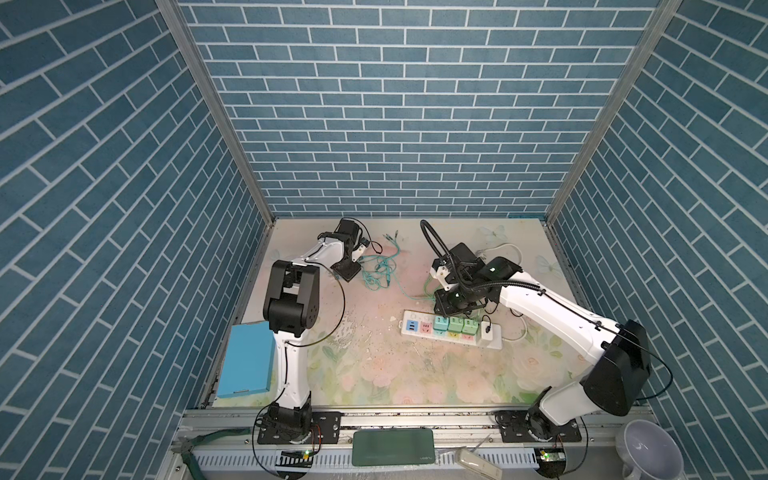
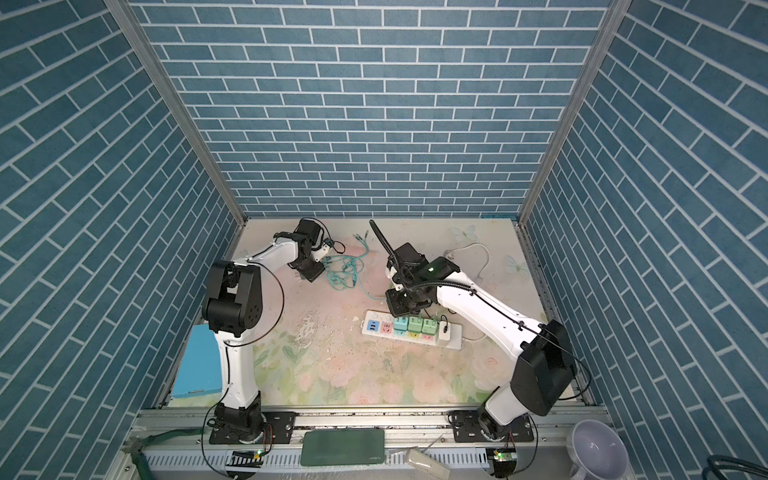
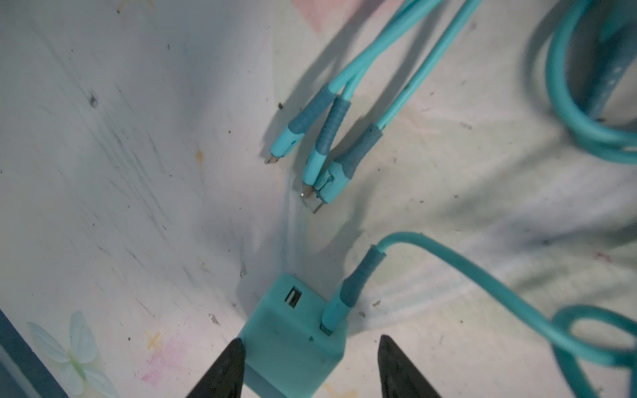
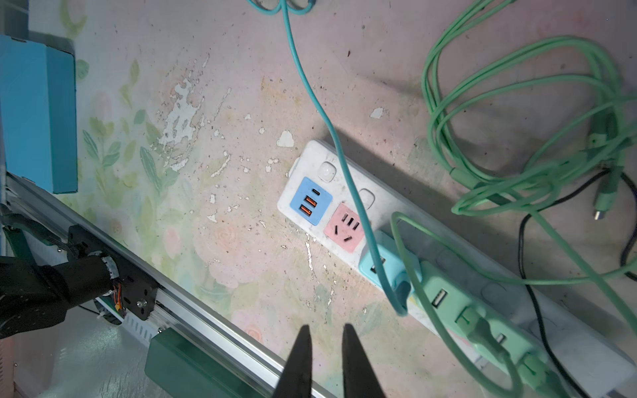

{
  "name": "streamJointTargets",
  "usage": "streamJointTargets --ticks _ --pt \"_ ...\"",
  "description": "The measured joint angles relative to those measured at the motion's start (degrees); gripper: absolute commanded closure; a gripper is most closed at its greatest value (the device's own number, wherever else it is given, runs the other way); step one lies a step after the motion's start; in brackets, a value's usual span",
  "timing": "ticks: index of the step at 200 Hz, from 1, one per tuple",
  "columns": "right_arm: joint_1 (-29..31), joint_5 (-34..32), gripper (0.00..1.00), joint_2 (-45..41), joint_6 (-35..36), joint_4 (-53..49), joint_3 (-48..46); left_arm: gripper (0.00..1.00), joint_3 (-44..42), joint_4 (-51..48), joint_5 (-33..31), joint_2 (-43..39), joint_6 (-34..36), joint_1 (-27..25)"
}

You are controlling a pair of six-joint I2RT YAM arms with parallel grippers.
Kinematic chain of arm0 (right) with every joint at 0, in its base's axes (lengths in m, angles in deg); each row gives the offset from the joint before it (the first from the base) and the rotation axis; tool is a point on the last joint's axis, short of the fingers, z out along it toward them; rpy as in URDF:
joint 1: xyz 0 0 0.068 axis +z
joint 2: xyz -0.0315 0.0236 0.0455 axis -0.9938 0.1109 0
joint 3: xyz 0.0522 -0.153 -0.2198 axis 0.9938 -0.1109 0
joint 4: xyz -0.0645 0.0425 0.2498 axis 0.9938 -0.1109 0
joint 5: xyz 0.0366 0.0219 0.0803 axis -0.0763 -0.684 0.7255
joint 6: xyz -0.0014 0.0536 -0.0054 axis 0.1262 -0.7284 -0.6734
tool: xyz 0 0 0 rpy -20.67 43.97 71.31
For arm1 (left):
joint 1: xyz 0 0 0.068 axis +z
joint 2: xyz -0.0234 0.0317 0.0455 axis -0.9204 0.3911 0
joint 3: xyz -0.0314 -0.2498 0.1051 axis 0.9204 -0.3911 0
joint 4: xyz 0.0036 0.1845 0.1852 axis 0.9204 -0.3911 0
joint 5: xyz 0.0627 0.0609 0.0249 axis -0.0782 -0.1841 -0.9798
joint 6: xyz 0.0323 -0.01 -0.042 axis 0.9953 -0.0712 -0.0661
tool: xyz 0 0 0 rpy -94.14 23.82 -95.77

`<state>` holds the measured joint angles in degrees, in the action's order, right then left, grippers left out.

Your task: Insert the plug

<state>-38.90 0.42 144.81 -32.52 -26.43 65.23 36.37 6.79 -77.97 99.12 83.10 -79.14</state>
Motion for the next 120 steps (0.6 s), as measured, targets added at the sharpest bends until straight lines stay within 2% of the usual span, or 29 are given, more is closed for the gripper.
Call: streamJointTargets --ticks 27,120 --pt "0.39 0.63 0.82 2.29 -0.02 0.57 0.00 0.36 2.47 -0.11 0.09 2.78 0.02 0.09" --pt "0.74 1.60 0.85 6.69 -0.07 2.64 0.00 0.39 3.87 -1.09 1.16 3.54 -0.11 0.68"
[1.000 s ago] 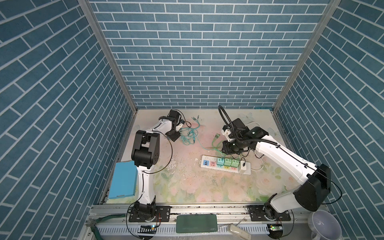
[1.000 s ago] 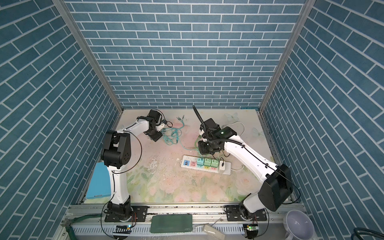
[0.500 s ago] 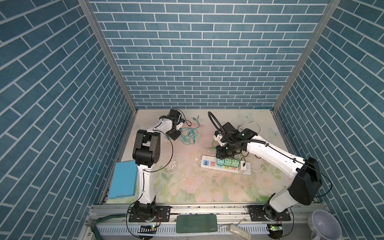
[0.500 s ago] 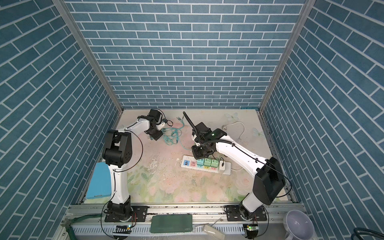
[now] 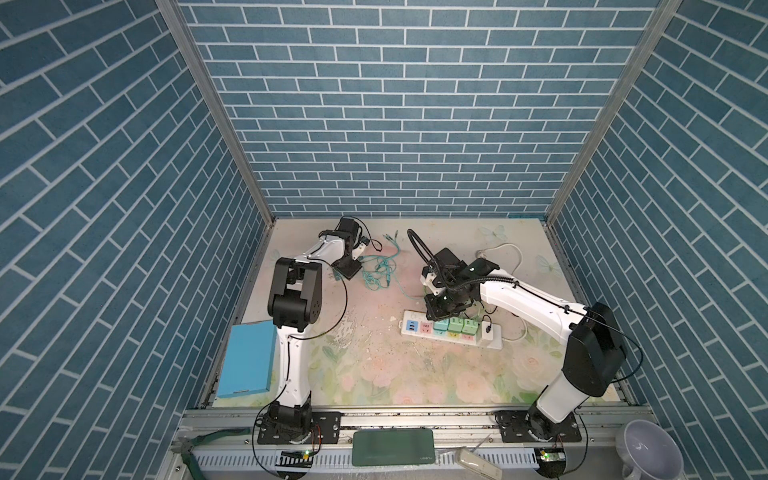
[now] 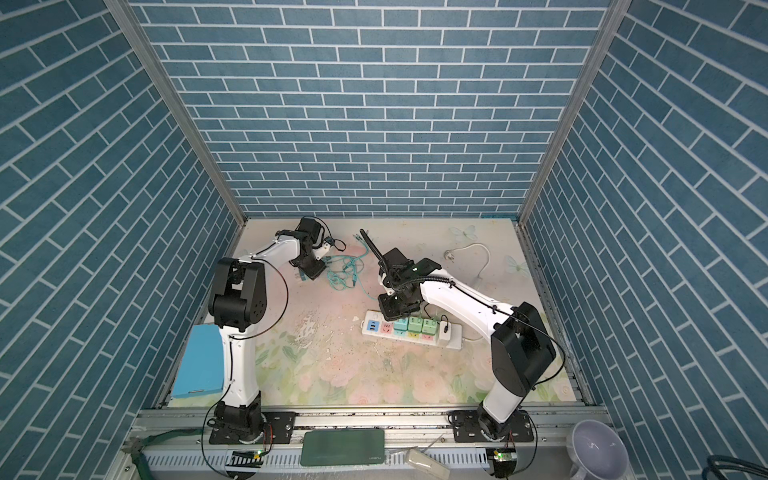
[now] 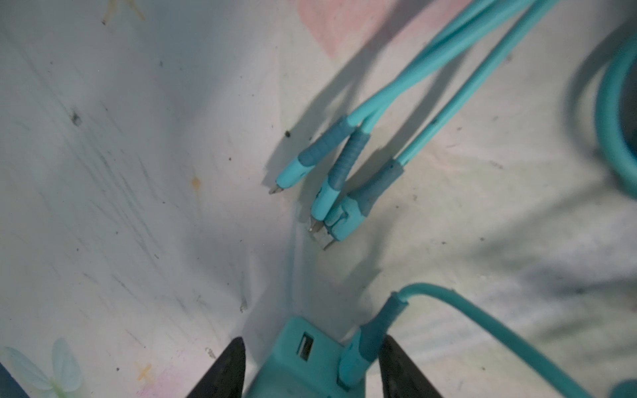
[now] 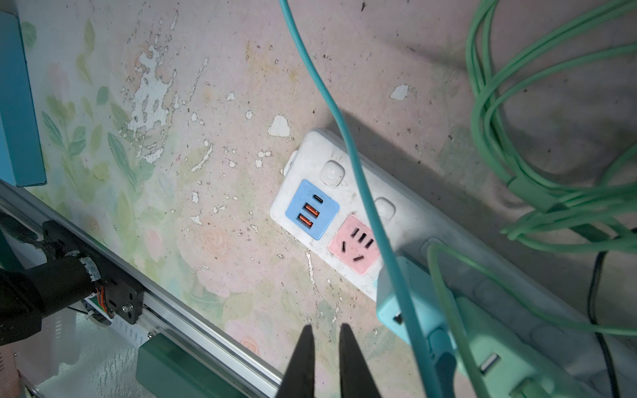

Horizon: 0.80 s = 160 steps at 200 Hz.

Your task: Insert the plug

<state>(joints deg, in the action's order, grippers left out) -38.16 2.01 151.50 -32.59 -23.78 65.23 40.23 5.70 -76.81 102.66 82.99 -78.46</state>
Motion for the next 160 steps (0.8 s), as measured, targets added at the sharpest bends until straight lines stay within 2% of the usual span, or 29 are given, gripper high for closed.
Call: streamJointTargets --ticks 104,160 --pt "0.02 -8.52 0.90 0.00 -1.46 -2.23 -0.81 0.50 -0.15 -0.17 0.57 0.00 -1.16 0.00" --pt "0.37 -9.90 0.92 0.94 -2.16 -2.03 -2.12 0.51 -0.20 -0.17 1.07 0.00 -1.90 0.00"
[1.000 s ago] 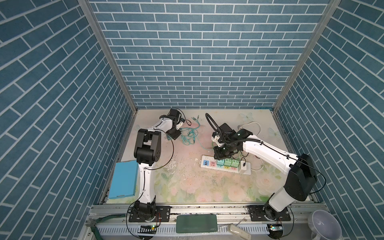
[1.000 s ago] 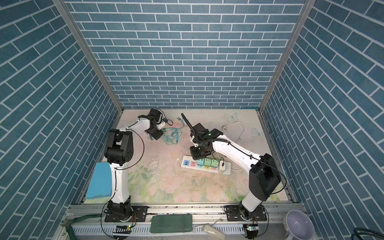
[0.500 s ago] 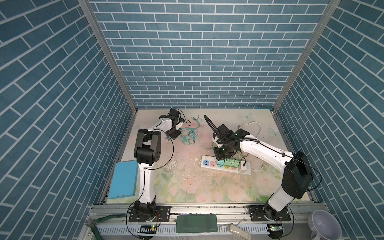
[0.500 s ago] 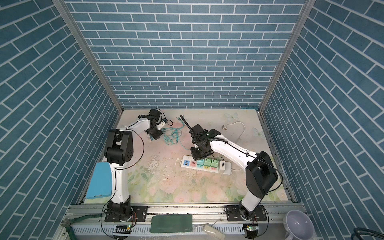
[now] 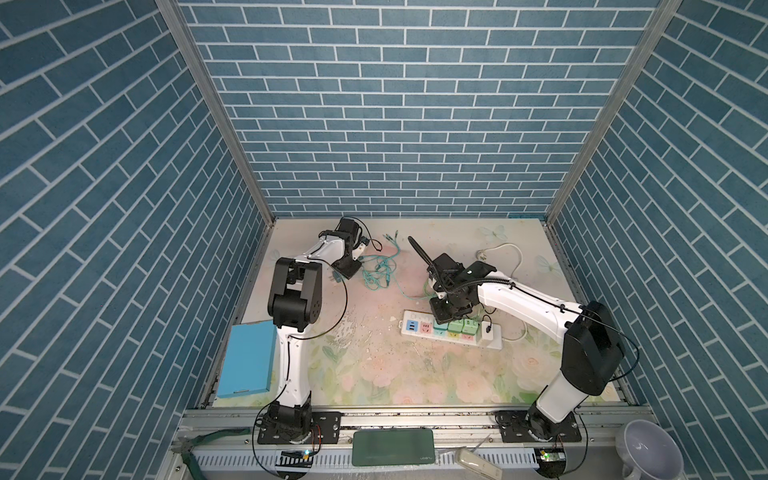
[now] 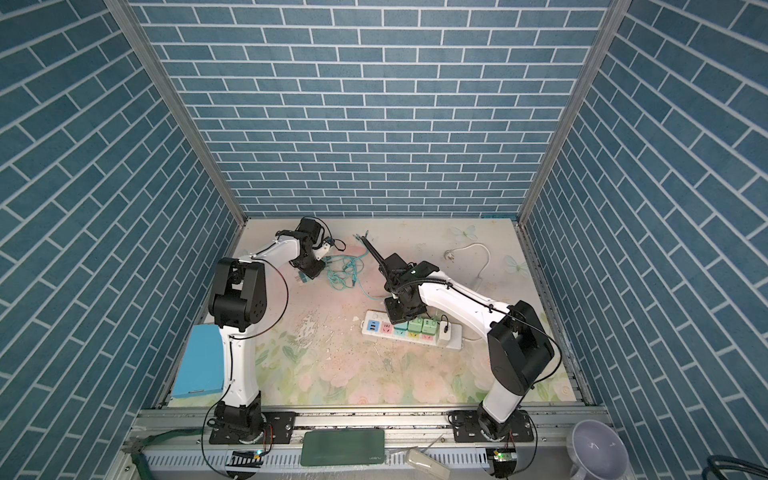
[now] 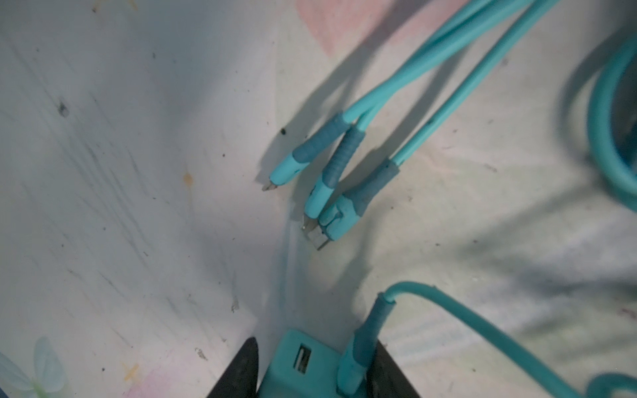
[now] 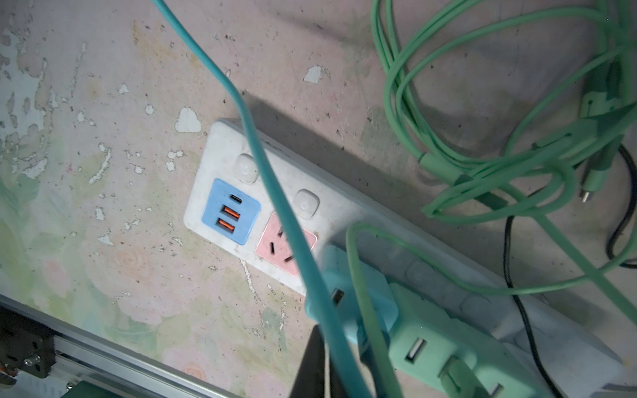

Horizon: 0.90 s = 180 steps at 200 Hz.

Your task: Insert the plug

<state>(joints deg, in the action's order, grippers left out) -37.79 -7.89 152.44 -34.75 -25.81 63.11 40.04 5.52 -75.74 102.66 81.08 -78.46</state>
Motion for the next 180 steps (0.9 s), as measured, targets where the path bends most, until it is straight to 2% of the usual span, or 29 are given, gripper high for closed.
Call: streamJointTargets --ticks 43,119,180 --pt "0.68 -1.42 0.95 0.55 -1.09 0.74 -0.50 0.51 0.00 0.00 0.20 0.00 -0.72 0.00" --pt "2.60 -7.34 0.95 0.46 -2.56 0.28 -0.39 0.53 0.00 0.42 0.87 0.00 -2.19 0.02" --pt "2.97 -9.42 0.95 0.44 -2.58 0.46 -0.39 0.54 -0.11 0.79 1.75 -0.02 -3.23 0.22"
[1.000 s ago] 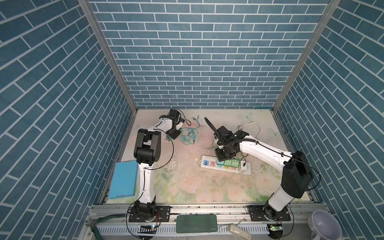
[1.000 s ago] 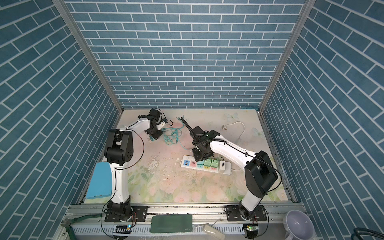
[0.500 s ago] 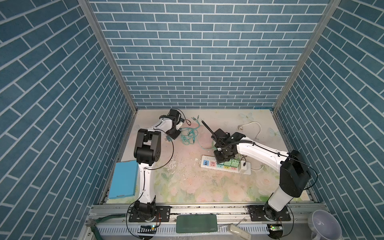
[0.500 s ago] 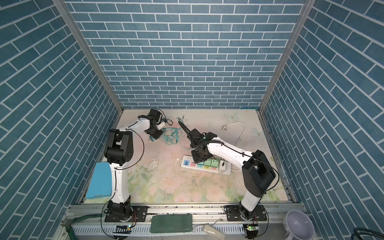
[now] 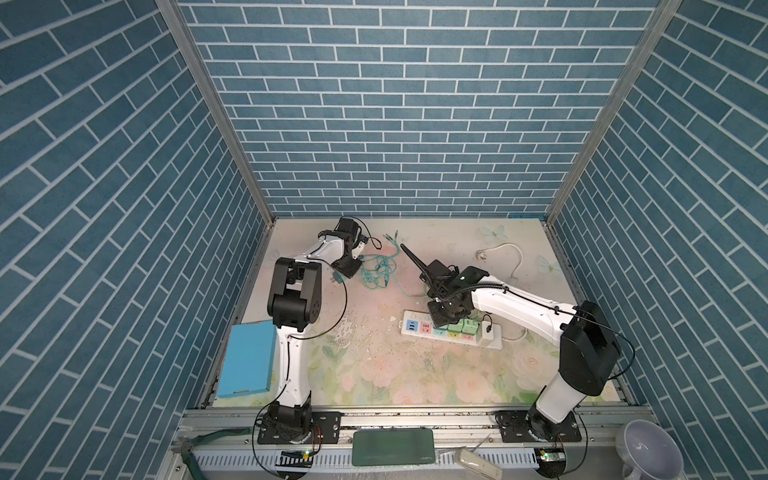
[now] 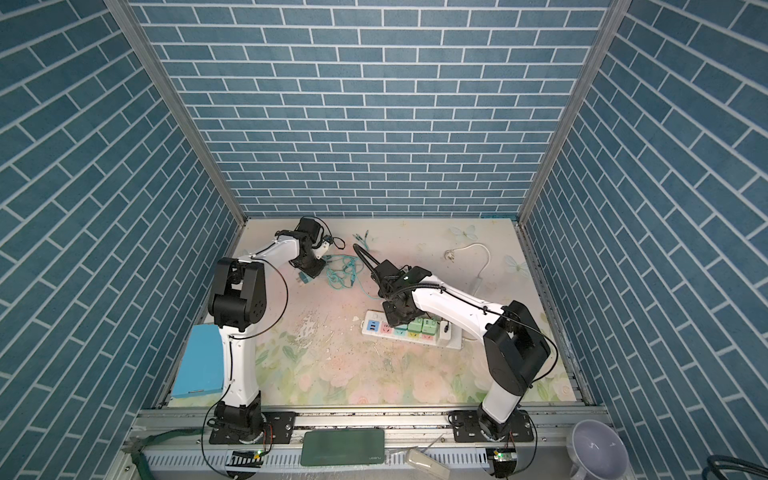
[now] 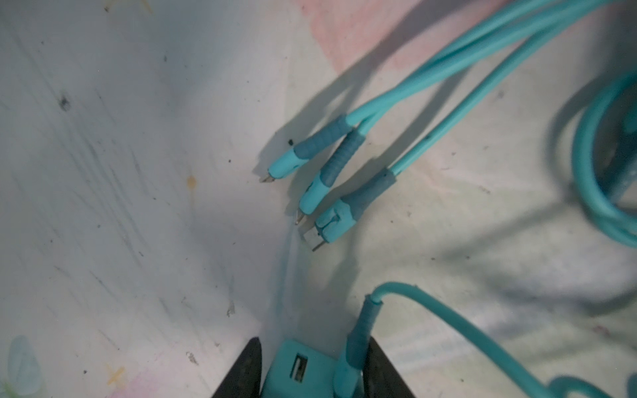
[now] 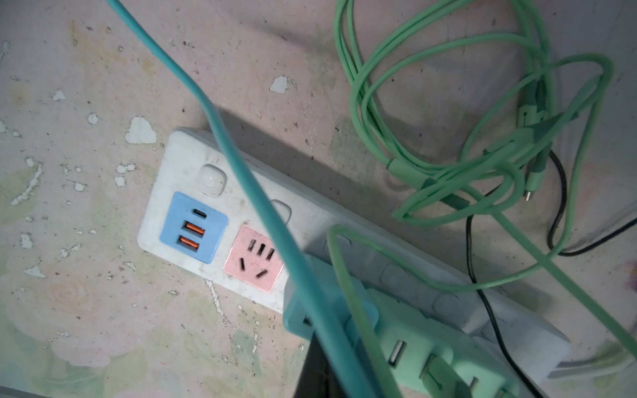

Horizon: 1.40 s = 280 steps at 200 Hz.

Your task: Insert the plug

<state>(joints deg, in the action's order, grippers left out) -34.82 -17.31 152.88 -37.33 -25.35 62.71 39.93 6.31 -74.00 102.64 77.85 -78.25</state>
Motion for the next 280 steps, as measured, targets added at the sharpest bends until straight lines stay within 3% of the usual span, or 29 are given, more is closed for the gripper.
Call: streamJointTargets --ticks 64,115,139,167,227,280 --pt "0.39 -0.11 0.96 0.07 -0.76 2.34 -0.09 0.56 -0.63 0.96 0.70 -0.44 -0.85 0.00" --pt "2.10 -1.31 0.96 -0.81 -5.31 6.80 -3.34 0.57 -2.58 1.81 3.10 -1.84 -2.82 0.07" --pt "3.43 -2.78 0.97 -2.10 -7.98 8.70 -5.38 0.63 -2.58 2.12 3.69 -2.03 -3.85 0.11" --pt "5.46 -3.67 0.97 -3.41 -11.43 10.16 -7.56 0.64 -3.39 3.08 5.20 -2.86 -5.97 0.13" --pt "7.58 -4.55 0.97 -5.64 -16.48 10.01 -17.35 0.63 -9.86 7.37 7.74 -10.67 -11.28 0.24" --pt "7.61 -4.70 0.89 -6.93 -16.06 9.90 -17.31 0.35 -12.52 10.14 7.67 -13.29 -13.75 0.26"
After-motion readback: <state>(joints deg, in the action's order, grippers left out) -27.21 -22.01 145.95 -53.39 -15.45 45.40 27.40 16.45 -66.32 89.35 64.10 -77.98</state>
